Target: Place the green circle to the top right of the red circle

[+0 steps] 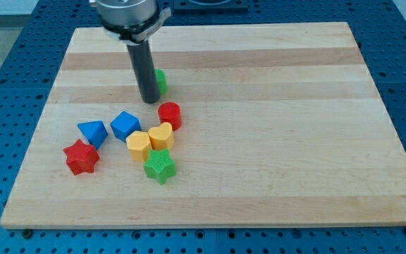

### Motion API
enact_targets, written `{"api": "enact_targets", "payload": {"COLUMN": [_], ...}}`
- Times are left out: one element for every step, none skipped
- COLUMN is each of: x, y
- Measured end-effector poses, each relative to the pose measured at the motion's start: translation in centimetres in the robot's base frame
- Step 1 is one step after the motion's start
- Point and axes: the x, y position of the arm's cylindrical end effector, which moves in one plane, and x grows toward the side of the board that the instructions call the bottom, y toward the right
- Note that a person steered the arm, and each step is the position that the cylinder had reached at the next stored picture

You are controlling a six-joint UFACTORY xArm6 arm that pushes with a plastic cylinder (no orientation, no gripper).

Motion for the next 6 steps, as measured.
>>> {"api": "enact_targets", "payload": {"x": [0.0, 0.0, -2.7, -6.1, -6.4, -4.6], "y": [-1.5, -4.9, -7.4, -7.5, -3.1, 2.1]}}
